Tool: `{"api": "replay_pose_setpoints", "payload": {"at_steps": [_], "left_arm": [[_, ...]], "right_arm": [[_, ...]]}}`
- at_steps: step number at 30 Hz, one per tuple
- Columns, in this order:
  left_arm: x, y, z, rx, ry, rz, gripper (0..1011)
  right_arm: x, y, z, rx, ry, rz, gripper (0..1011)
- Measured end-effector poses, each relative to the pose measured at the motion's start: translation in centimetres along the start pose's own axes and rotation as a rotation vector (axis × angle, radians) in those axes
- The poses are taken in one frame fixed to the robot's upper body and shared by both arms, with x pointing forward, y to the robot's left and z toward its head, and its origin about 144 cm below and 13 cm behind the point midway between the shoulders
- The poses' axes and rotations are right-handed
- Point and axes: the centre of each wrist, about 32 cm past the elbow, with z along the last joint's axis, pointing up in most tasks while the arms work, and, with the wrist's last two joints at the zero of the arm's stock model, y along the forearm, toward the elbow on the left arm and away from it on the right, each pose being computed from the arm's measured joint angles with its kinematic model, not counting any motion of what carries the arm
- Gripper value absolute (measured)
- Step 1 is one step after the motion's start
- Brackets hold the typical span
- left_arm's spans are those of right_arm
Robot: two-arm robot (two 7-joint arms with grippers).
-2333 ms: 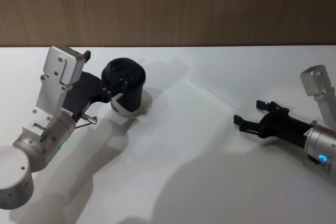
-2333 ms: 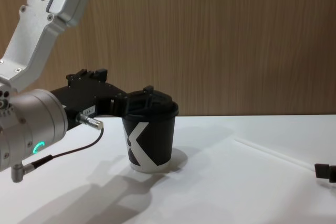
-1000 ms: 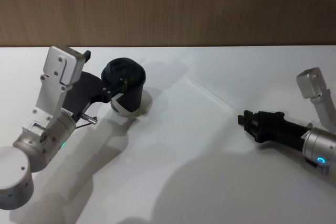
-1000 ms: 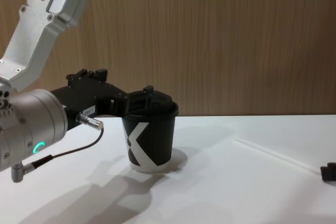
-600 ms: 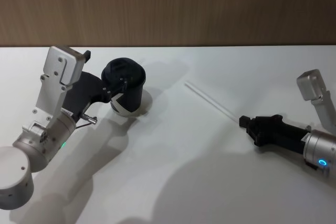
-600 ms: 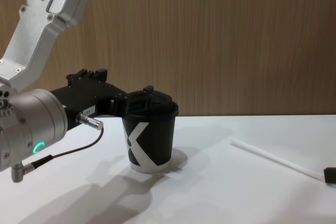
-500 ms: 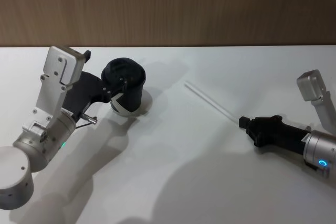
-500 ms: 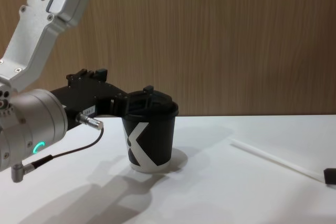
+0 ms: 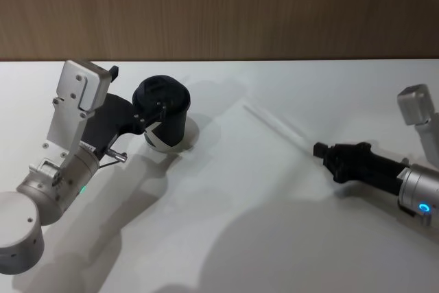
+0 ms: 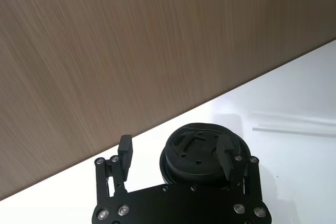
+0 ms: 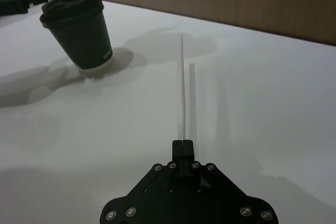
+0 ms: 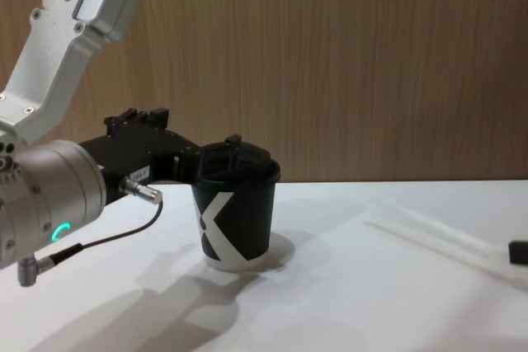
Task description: Pick up the straw with one hand, pass it to the other hand, and insert it into the cup.
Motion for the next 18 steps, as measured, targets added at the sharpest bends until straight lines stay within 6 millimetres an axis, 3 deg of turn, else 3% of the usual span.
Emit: {"api": "replay_pose_setpoints", "payload": {"at_steps": [18], "left_arm": [[0.0,0.0,0.0,-0.001,0.0,0.0,1002]], "right_arm": [[-0.2,-0.3,2.7,0.231,0.086,-0.016,0]]}}
